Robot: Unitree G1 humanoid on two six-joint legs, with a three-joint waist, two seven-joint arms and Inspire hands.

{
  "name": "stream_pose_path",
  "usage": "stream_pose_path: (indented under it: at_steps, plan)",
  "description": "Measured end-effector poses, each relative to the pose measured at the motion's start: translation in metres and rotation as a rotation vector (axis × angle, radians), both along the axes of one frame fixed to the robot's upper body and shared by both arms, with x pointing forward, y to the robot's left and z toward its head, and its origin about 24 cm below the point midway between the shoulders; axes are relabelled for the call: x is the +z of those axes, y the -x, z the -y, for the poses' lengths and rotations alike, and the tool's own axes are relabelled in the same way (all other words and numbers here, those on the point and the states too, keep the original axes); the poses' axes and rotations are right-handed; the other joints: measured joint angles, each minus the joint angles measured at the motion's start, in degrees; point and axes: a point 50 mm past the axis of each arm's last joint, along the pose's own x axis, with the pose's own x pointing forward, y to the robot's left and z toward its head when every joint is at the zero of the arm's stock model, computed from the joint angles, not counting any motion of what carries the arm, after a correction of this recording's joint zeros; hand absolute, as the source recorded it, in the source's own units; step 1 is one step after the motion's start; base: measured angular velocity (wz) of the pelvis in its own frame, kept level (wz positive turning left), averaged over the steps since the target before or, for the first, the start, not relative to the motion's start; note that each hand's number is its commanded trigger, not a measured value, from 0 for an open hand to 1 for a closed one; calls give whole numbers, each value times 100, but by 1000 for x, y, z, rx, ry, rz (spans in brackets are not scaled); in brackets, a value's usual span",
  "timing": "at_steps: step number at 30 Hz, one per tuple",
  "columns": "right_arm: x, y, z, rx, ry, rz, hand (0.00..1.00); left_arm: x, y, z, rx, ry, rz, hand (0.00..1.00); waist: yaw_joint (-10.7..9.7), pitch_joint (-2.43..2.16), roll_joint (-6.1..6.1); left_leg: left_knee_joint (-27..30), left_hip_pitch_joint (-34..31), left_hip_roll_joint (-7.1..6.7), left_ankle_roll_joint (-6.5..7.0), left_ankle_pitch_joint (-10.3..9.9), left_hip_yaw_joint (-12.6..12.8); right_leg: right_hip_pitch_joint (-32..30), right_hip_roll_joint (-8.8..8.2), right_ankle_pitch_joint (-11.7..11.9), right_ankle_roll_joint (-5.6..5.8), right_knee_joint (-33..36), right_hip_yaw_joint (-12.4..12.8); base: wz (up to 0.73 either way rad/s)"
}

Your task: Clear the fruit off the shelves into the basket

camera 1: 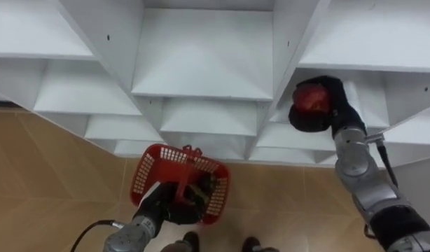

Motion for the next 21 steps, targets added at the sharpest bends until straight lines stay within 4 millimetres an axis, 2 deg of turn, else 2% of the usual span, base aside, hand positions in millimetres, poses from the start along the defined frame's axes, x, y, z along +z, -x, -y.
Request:
stream_pose_path:
  at_steps: [4,7,10,13,14,21]
  plan:
    - [-14,14,-13,52,-51,-42,100,2,-1,0,4,3,11,100,-103,-40,57,-154,240,8,-4,36,122,175,61,53,17,-142,110,-15]
    - [-32,31,-23,76,-111,-108,100,6,-4,1,9,9,45,100,-189,-42,59,-441,449,10,-15,168,124,369,104,181,14,-420,101,-3]
    - [-45,46,-25,100,-131,-173,100,8,-6,2,8,15,74,100,-224,-43,55,-542,546,14,-13,197,167,439,129,232,25,-524,142,-8]
    - [-49,55,-28,141,-149,-201,100,8,-5,2,9,19,73,100,-272,-44,56,-556,605,10,-13,197,166,473,153,263,43,-558,225,-13]
    - [-49,59,-32,163,-155,-206,100,6,-2,3,11,22,67,100,-278,-60,62,-605,653,18,-13,197,173,511,181,296,47,-618,268,-20]
    - [-48,67,-52,289,-212,-237,100,5,0,13,5,55,59,100,-303,-91,98,-656,730,89,-12,197,298,597,272,453,52,-835,358,-12]
